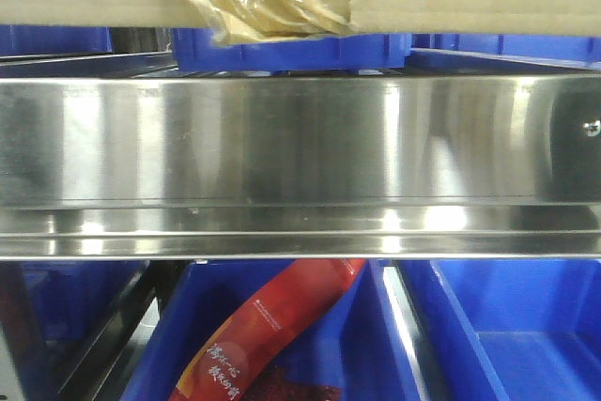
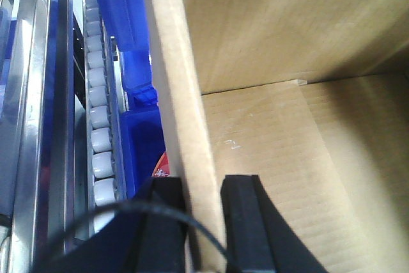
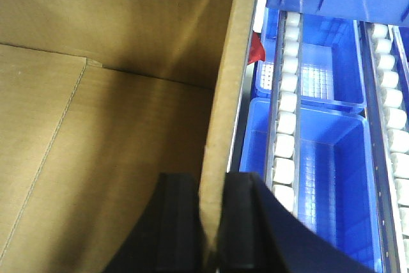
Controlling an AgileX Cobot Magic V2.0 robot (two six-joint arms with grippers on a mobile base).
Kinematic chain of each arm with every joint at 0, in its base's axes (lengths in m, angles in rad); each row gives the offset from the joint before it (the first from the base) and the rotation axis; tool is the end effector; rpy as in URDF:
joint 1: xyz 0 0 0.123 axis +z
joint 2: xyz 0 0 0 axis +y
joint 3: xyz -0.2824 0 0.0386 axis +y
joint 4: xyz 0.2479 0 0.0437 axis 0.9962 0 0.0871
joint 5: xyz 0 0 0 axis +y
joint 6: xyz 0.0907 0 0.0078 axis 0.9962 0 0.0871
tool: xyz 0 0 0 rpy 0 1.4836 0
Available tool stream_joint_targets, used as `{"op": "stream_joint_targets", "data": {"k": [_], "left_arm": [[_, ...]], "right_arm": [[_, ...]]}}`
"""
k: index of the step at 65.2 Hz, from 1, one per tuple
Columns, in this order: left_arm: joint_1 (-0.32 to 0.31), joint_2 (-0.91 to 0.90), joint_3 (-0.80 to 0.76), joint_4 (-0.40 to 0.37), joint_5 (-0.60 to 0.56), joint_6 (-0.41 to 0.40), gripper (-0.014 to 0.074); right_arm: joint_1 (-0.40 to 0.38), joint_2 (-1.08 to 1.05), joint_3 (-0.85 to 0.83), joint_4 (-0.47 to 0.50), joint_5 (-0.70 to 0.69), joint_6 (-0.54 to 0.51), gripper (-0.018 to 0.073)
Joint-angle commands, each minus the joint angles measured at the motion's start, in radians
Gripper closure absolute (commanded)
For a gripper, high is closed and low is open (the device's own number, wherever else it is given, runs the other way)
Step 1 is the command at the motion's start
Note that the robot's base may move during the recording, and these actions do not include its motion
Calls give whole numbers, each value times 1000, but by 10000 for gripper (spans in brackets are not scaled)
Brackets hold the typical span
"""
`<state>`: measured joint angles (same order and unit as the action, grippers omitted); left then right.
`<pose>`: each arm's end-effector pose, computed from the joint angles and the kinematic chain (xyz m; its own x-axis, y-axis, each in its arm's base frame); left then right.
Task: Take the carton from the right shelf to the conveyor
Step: 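Lift the carton off the shelf with both grippers, then hold the carton in both grippers while the base drives to the conveyor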
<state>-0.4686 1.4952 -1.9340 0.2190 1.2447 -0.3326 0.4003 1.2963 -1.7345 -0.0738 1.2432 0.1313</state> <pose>0.2676 -0.1144 0.4941 -0.6409 0.0410 -0.7665 0.1421 0.9877 -0.0660 0.2188 0.0857 0.4903 -0.6382 -0.1538 -0.7544 -0.2734 0.9613 0.0353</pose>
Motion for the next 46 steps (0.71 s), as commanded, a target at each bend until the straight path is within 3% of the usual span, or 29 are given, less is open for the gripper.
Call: {"op": "stream_joint_targets", "data": {"k": [1, 46], "left_arm": [[-7, -15, -8, -4, -45, 7, 613], [-7, -13, -8, -4, -46, 7, 613]], "right_arm": [[-1, -1, 0, -28, -22, -16, 629], [-1, -1, 0, -28, -22, -16, 629]]}}
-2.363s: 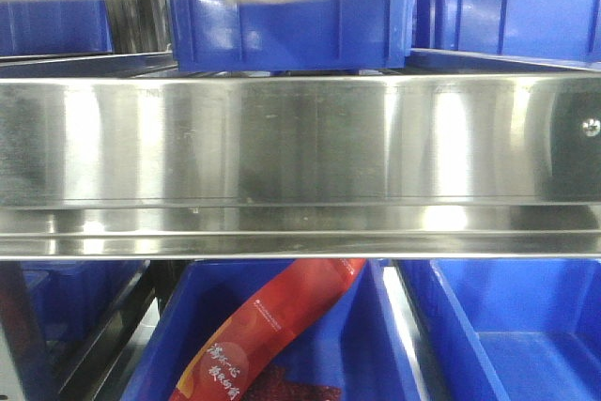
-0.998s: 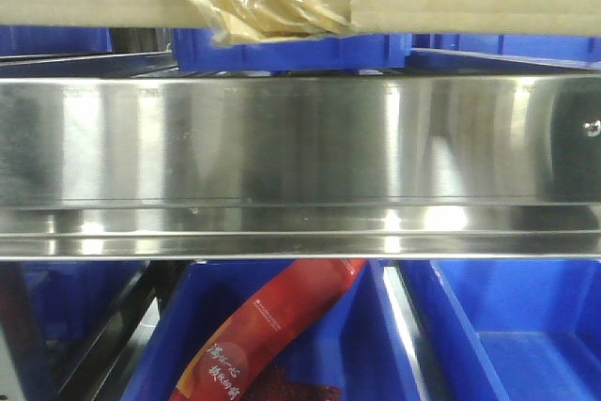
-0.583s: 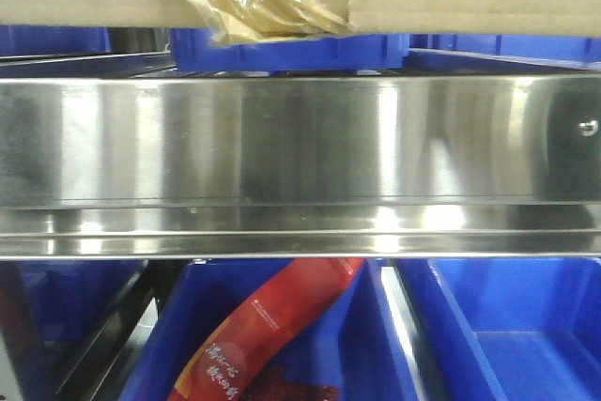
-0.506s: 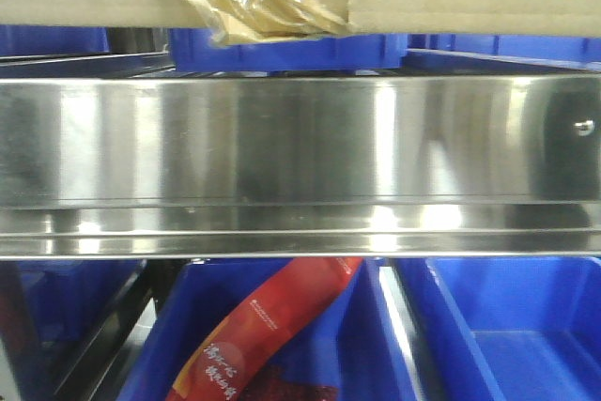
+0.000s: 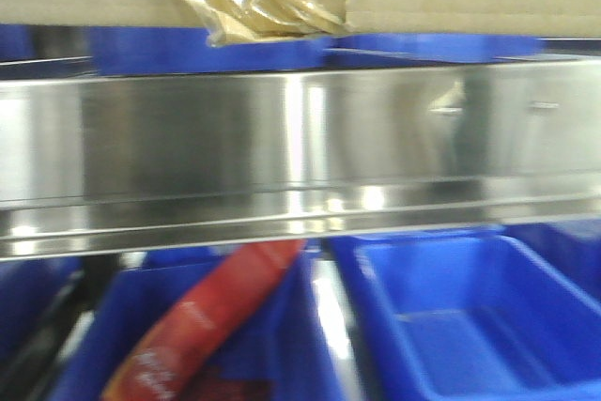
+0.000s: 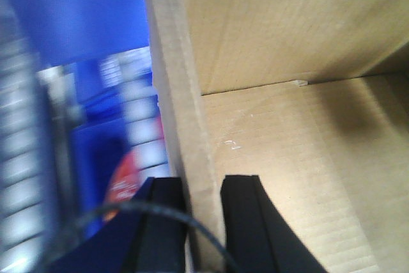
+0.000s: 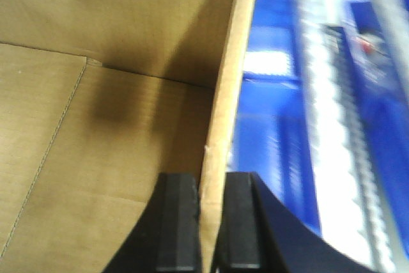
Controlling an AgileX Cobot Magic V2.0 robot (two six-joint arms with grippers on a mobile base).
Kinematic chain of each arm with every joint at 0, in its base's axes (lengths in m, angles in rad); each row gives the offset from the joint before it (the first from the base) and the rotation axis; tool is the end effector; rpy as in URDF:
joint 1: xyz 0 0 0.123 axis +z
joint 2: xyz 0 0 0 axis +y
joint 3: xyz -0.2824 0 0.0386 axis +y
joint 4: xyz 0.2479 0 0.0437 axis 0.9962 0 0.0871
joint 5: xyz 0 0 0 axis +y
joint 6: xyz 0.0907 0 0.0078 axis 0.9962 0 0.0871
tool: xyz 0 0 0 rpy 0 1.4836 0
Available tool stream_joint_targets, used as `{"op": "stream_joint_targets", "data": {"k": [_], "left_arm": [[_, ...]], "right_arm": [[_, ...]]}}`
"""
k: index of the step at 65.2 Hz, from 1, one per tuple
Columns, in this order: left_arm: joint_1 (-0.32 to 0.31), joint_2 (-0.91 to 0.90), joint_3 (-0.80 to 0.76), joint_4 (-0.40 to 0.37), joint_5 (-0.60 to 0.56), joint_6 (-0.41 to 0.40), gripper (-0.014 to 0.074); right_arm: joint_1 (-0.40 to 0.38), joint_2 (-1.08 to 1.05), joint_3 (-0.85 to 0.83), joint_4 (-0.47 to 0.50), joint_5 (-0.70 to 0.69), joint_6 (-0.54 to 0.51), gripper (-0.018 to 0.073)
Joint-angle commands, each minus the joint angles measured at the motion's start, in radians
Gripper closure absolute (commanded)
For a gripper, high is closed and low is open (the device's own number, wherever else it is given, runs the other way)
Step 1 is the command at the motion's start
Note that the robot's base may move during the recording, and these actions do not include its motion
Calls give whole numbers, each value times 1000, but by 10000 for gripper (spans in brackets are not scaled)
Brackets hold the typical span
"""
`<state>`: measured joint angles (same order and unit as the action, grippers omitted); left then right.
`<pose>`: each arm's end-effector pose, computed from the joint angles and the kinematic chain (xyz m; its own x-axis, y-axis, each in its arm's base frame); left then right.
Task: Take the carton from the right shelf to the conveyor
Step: 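Hold the carton in both grippers while the base drives to the conveyor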
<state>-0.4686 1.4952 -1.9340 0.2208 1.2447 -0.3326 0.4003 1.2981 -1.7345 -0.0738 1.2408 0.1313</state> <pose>0.2676 -0.1143 0.4942 -0.6404 0.0414 -0.7669 0.1412 0.9879 -0.0645 0.2196 0.0860 0.4900 -0.6377 -0.1538 -0.7548 -0.2735 0.9612 0.0353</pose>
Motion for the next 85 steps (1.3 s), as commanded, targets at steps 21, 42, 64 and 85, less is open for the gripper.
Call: {"op": "stream_joint_targets", "data": {"k": [21, 42, 64, 85], "left_arm": [[-7, -13, -8, -6, -46, 7, 613], [-7, -13, -8, -6, -46, 7, 613], [-7, -13, -8, -6, -46, 7, 613], [-7, -13, -8, -6, -46, 7, 613]], "right_arm": [[-1, -3, 0, -28, -20, -16, 629], [-1, -3, 0, -28, -20, -16, 629], [-1, -3, 0, -28, -20, -16, 629], [-1, -3, 0, -28, -20, -16, 629]]}}
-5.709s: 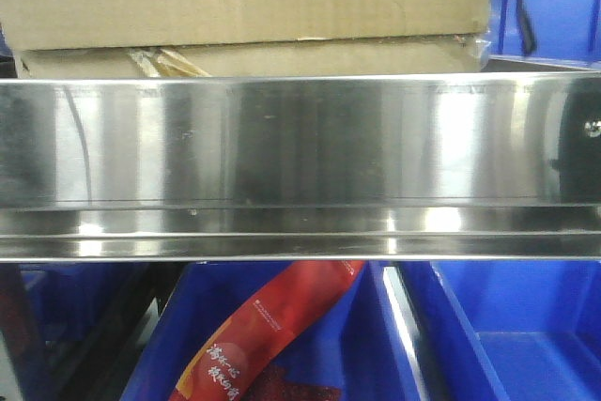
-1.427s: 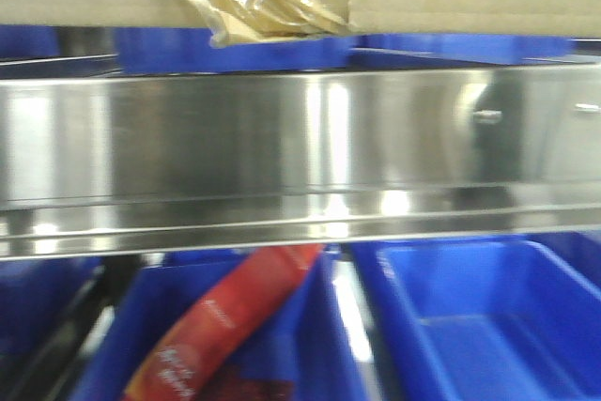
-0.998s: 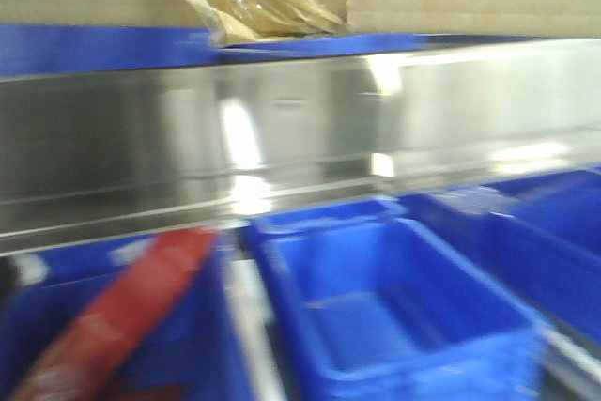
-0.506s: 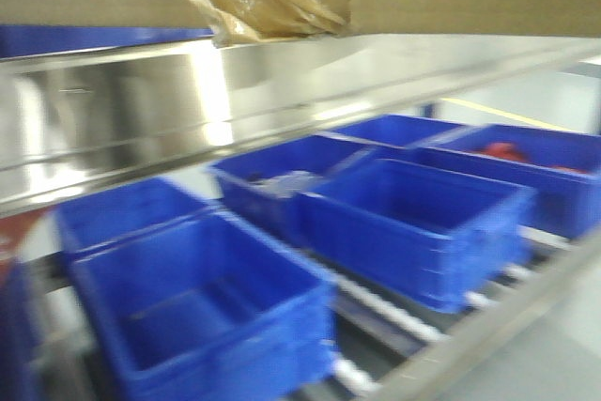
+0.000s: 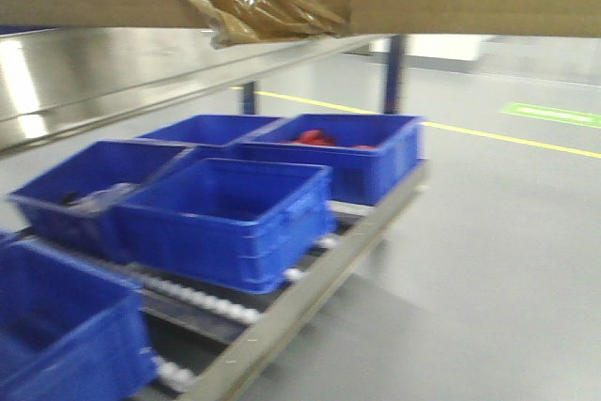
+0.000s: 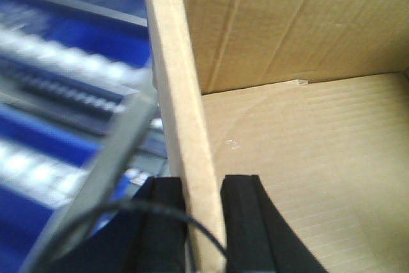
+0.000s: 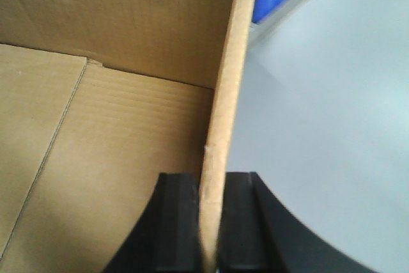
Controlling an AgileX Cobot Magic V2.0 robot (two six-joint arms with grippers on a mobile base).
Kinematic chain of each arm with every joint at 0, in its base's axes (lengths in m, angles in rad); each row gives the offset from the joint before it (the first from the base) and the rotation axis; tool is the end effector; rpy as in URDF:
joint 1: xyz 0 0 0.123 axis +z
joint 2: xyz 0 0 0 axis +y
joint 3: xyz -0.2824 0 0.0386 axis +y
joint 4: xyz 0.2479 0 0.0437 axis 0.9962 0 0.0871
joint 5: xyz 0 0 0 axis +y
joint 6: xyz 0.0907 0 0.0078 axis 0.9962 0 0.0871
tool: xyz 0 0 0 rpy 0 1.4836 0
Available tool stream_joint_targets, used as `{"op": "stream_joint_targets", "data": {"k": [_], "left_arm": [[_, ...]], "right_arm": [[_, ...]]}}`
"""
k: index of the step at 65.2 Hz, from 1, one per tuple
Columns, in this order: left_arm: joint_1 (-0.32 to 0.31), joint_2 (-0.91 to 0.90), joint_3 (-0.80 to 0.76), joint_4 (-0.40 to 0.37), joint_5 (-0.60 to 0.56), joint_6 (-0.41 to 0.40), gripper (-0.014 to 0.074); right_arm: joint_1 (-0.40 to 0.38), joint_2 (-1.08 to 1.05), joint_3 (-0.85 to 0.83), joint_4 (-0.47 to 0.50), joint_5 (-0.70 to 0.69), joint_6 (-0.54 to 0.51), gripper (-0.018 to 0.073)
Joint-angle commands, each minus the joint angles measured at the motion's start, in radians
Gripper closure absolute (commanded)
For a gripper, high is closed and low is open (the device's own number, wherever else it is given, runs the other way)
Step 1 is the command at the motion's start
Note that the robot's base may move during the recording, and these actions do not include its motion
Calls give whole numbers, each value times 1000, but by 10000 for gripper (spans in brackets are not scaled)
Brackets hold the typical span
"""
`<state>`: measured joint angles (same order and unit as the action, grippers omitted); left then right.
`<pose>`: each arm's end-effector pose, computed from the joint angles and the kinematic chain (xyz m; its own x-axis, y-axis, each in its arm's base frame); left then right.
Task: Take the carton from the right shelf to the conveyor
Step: 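Hold the carton in both grippers while the base drives to the conveyor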
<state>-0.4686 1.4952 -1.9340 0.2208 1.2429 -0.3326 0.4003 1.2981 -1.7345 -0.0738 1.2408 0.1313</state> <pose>0.2677 -0.1144 0.4943 -0.6391 0.0412 -0.7680 0.1416 0.9878 -0.0649 0.2196 0.0860 0.4900 -0.6377 -0.1538 -0.7548 -0.2735 0.9612 0.0353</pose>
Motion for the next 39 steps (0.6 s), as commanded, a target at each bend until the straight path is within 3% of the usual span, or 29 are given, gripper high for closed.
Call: {"op": "stream_joint_targets", "data": {"k": [1, 39], "left_arm": [[-7, -13, -8, -6, -44, 7, 613], [-7, -13, -8, -6, -44, 7, 613]], "right_arm": [[-1, -3, 0, -28, -20, -16, 629], [-1, -3, 0, -28, -20, -16, 629]]}}
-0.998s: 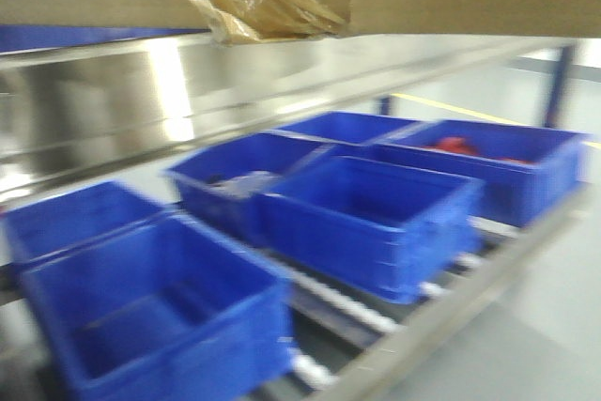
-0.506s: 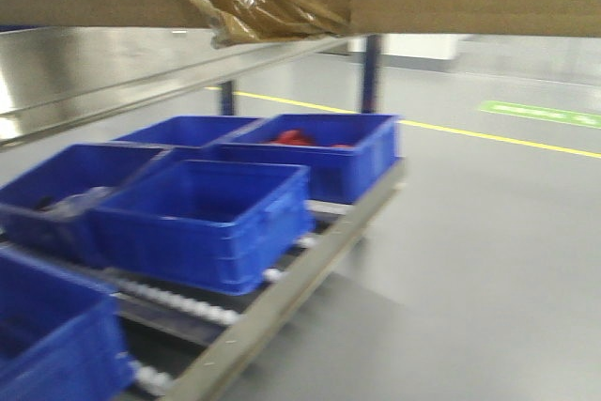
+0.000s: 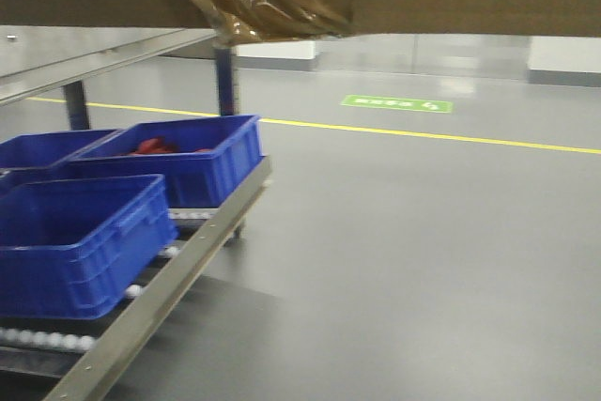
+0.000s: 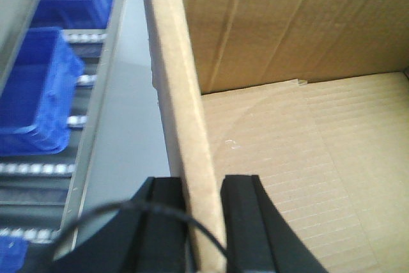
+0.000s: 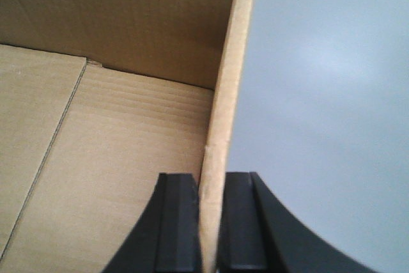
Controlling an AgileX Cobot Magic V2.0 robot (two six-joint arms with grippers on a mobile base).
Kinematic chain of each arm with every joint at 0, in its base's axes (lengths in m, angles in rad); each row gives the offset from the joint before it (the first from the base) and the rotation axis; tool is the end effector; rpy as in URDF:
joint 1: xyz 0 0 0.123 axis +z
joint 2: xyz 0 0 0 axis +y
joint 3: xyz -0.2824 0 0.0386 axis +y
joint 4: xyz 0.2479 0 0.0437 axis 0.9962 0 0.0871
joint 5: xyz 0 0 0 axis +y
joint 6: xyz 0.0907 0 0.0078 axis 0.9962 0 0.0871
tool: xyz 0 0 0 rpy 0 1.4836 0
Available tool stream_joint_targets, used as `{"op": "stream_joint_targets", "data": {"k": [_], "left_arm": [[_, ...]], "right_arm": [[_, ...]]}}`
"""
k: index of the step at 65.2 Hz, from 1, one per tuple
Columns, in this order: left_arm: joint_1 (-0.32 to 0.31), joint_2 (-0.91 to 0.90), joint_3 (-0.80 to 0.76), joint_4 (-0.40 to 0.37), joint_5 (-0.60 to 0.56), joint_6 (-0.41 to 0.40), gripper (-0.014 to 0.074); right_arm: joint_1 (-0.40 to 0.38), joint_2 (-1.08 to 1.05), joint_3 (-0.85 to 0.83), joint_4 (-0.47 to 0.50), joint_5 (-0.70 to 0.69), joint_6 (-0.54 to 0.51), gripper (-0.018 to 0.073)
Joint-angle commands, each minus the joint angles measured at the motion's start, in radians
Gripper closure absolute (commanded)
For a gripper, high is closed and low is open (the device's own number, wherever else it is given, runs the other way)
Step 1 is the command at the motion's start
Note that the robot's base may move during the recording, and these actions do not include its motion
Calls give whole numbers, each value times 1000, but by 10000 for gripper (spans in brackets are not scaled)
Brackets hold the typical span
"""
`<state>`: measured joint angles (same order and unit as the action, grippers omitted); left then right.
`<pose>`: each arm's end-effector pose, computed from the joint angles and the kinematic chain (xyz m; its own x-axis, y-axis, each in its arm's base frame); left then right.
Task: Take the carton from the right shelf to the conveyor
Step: 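Hold the carton in both grippers while the base drives to the conveyor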
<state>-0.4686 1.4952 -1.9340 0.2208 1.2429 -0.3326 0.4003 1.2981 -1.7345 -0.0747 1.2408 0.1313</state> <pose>0.2677 -0.1144 0.4943 -0.6391 0.0412 -0.7680 0.1416 0.9878 -0.0649 0.2196 0.0859 0.4900 -0.6376 -0.1540 -0.7548 -0.2731 0.9614 0.0345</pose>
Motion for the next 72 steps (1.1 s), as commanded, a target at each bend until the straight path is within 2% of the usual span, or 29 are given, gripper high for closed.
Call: {"op": "stream_joint_targets", "data": {"k": [1, 72], "left_arm": [[-7, -13, -8, -6, -44, 7, 613], [-7, -13, -8, -6, -44, 7, 613]], "right_arm": [[-1, -3, 0, -27, -20, -16, 629], [-1, -3, 0, -27, -20, -16, 629]]}}
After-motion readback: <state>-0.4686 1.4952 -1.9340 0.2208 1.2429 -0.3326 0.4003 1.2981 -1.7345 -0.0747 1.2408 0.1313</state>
